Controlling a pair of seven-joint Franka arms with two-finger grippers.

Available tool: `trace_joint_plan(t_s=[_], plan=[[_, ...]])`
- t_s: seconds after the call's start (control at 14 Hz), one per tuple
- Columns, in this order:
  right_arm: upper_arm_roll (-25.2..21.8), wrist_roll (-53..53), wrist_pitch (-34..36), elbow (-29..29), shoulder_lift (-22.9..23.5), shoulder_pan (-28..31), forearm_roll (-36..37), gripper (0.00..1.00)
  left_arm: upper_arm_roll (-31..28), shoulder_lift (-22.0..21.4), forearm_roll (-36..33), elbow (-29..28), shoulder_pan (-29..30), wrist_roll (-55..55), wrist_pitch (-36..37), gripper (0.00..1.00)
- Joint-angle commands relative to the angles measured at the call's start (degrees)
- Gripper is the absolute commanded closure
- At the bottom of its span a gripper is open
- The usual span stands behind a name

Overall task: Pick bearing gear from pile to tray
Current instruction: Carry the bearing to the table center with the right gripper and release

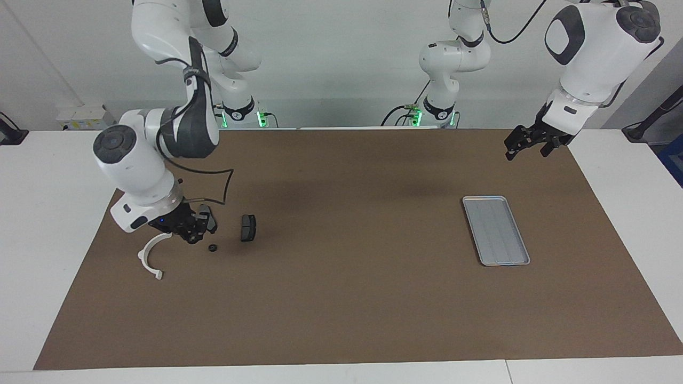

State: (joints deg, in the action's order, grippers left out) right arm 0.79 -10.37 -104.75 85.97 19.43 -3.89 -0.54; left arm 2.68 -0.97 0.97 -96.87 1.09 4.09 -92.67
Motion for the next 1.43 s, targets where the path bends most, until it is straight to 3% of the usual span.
trace_joint_plan(t_s=[0.0,0.36,0.57,0.86,1.36], plan=[[0.09,-15.59,2.53,-3.18,0.00,-7.95,0.27,1.00,0.22,-1.14,-0.61,-0.69,0.31,-0.22,-0.05,0.00],[0.35,-40.22,2.71,0.59,-3.43,-23.59,-0.87,1.00,0.22,-1.14,-0.61,-0.69,0.31,-0.22,-0.05,0.00],[0.44,-46.13,-3.07,6.82,-4.58,-28.62,-1.13,1.00,0.22,-1.23,-0.61,-0.69,0.31,-0.22,-0.05,0.00],[0.97,-46.94,-13.27,14.74,-4.49,-29.60,-1.92,1.00,0.22,-1.14,-0.61,-0.78,0.31,-0.22,-0.05,0.00],[1.14,-46.06,-19.70,19.14,-2.65,-30.04,-2.45,1.00,0.22,-1.14,-0.61,-0.69,0.31,-0.22,-0.05,0.00]])
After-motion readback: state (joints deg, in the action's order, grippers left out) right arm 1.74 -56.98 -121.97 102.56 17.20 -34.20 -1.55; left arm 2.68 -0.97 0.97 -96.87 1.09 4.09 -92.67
